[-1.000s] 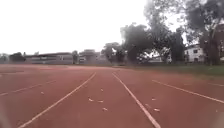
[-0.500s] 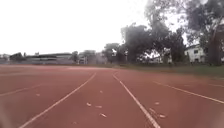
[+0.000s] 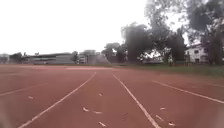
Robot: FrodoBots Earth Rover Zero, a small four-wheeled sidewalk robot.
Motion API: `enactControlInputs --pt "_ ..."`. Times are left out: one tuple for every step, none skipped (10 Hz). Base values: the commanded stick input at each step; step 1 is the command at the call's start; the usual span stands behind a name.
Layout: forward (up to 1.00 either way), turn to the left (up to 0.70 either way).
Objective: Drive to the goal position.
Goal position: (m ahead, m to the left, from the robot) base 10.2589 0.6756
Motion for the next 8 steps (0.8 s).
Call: enactControlInputs --pt "0.45 0.0" --pt "0.45 0.0" --pt "0.45 0.0" --pt "0.45 0.0" --pt "0.45 0.0" --pt "0.45 0.0" --pt "0.45 0.0" --pt "0.45 0.0"
